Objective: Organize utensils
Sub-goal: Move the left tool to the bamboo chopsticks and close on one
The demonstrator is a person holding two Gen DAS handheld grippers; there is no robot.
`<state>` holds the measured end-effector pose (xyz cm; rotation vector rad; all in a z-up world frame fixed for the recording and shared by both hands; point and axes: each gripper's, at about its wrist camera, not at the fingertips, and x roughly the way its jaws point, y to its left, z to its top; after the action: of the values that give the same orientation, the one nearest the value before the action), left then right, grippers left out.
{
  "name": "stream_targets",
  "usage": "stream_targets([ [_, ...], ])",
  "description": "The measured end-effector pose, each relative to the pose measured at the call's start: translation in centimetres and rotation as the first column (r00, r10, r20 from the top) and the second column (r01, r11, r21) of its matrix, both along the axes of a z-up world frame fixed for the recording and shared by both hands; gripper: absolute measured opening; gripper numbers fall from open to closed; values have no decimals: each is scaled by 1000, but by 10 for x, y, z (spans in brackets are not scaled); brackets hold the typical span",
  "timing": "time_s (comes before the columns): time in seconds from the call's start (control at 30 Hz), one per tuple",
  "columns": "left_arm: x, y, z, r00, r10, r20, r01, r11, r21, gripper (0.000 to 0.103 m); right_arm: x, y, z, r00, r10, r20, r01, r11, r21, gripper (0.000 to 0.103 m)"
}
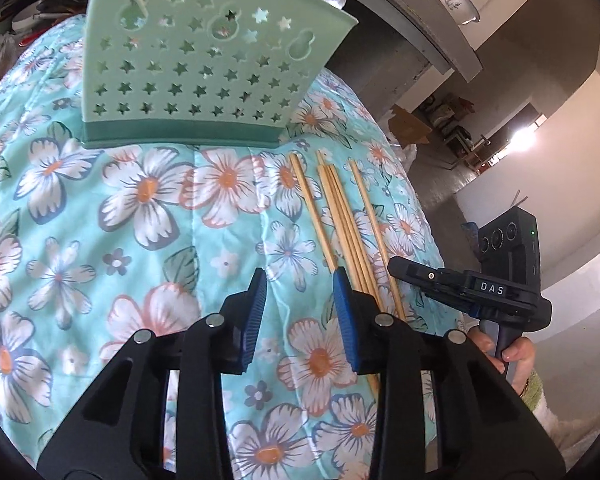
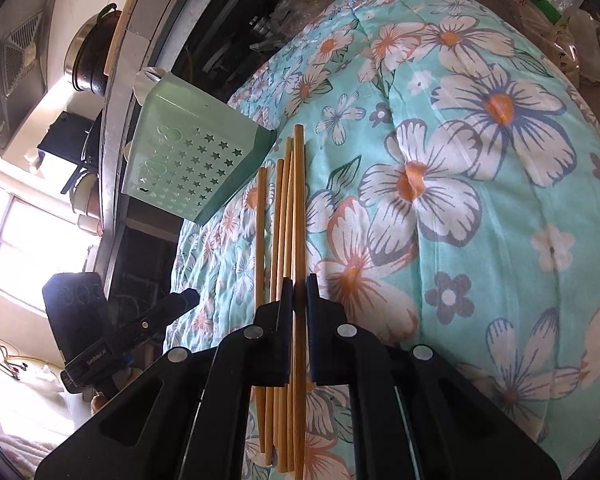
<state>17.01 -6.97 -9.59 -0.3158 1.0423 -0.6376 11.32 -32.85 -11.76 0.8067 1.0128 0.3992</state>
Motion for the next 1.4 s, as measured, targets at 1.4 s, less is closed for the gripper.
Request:
stream_targets([
  [1.4, 23, 13, -23, 983, 93, -156, -74, 989, 125, 16, 3, 20, 28, 998, 55, -28, -61, 937, -345, 23],
])
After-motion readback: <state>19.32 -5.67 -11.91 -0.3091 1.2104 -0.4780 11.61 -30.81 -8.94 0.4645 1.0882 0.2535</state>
